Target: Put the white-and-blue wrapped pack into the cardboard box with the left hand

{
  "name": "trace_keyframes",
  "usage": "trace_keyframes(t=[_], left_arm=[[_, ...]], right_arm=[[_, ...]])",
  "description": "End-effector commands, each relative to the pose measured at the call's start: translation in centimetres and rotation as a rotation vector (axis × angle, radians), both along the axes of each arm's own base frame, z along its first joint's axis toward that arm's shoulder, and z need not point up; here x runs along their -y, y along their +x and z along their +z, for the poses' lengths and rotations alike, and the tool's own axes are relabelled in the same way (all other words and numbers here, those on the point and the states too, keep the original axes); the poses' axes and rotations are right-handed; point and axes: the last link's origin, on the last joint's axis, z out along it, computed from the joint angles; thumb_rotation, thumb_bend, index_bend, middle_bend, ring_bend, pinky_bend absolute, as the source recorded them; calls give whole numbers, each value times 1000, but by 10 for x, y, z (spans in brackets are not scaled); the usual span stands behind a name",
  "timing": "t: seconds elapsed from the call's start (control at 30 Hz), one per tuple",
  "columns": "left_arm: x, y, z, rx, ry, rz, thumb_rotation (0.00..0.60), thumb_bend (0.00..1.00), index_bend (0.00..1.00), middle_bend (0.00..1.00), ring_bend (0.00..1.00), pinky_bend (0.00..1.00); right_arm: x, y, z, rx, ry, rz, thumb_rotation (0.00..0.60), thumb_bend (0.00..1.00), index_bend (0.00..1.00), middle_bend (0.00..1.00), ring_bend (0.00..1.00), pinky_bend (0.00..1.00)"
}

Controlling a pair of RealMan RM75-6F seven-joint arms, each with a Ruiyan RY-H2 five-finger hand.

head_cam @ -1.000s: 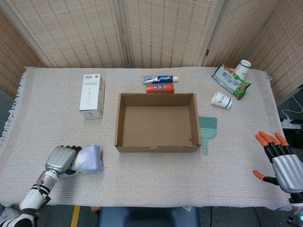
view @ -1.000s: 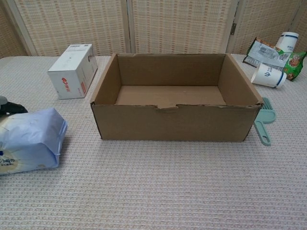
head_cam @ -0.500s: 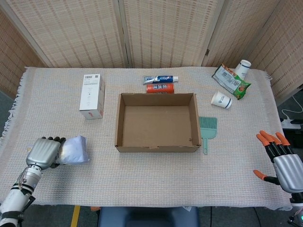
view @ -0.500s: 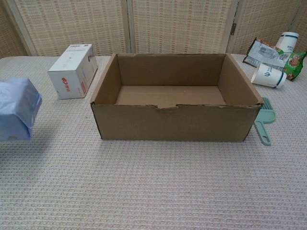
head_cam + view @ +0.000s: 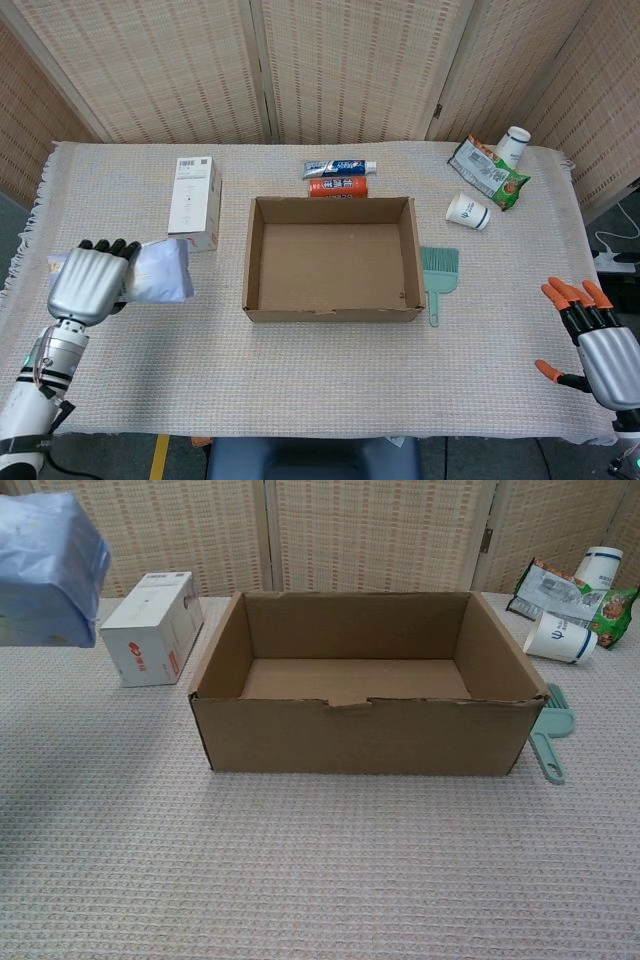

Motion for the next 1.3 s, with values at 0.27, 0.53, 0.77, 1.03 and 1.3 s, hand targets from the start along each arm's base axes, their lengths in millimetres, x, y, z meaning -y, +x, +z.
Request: trace_keyframes(t=[0.27,0.53,0.77,1.03,1.3], left_arm=[[-17,99,-44,137,-114,-218,600,277,582,673,641,700],[-21,171,-95,121,-227,-290,600,271,576,669,641,700],[-24,203,-130,117,-256,-328,600,268,573,665,641,701],[-36,219,-151,194,-196,-407,600,267,573,666,641,703],[-45,212,-165,252,-166,-430,600,266,573,667,641,704]], right_arm=[[3,-2,5,9,-14,-10,600,0,52,30,0,0],[5,-4,8,15,-21,-17,600,0,56,30,0,0],[5,-5,8,18,-8,-22,600,0,57,30,0,0],[7,-9,11,23,-19,-38,600,0,56,30,0,0],[8,-10,11,19,-23,-48,600,0,56,30,0,0]])
